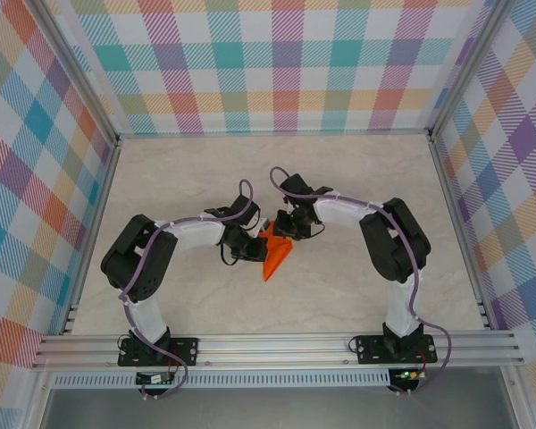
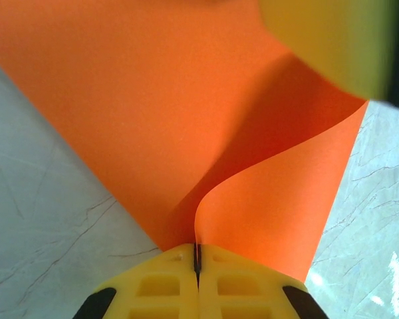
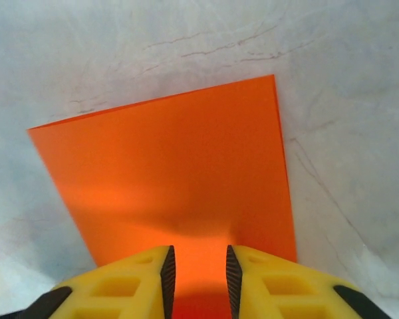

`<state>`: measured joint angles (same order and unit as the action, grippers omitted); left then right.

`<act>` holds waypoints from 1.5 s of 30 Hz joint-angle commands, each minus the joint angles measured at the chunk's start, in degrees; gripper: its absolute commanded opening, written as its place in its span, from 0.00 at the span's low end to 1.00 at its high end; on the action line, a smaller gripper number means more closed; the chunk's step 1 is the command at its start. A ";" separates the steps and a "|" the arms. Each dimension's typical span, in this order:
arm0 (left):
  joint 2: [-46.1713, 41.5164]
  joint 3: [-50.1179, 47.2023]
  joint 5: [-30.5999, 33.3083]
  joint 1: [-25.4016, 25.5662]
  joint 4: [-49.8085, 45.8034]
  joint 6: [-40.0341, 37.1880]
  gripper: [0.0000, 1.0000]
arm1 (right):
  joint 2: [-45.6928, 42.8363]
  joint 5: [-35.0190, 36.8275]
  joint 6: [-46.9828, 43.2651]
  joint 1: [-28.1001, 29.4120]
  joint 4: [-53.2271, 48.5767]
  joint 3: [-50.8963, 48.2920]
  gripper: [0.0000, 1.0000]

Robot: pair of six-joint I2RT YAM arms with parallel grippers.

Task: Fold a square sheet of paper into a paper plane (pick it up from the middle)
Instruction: Third fold the triangle at the center of the table.

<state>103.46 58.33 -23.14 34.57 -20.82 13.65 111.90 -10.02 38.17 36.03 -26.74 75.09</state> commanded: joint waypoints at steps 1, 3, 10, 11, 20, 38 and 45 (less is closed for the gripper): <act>1.44 -0.73 -0.58 -0.11 -0.98 -0.49 0.05 | -7.70 1.70 0.61 -0.26 -1.33 -0.68 0.32; 1.40 -0.88 -0.68 -0.11 -0.94 -0.47 0.05 | -10.85 1.26 1.75 -0.25 0.19 -3.59 0.30; 1.22 -1.41 -0.80 -0.11 -0.46 -0.38 0.05 | -21.40 -8.41 13.14 3.24 20.81 -23.13 0.02; 1.22 -1.49 -0.82 -0.11 -0.46 -0.46 0.05 | -22.07 -8.18 14.25 4.47 22.33 -24.54 0.00; 1.22 -1.99 -1.17 -0.12 -0.67 -0.91 0.05 | -15.93 -5.26 21.04 15.32 26.32 -25.39 0.00; 1.13 -2.27 -1.65 -0.11 -0.41 -1.08 0.05 | -14.70 -1.84 19.31 16.31 18.74 -26.10 0.02; 1.25 -2.24 -1.81 -0.09 -0.45 -1.18 0.05 | -15.72 -1.26 19.83 16.28 19.07 -28.30 0.03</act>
<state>103.48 57.56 -24.60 34.57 -19.33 13.58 97.14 -12.34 58.06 52.03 -6.28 48.03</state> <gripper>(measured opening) 0.050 0.042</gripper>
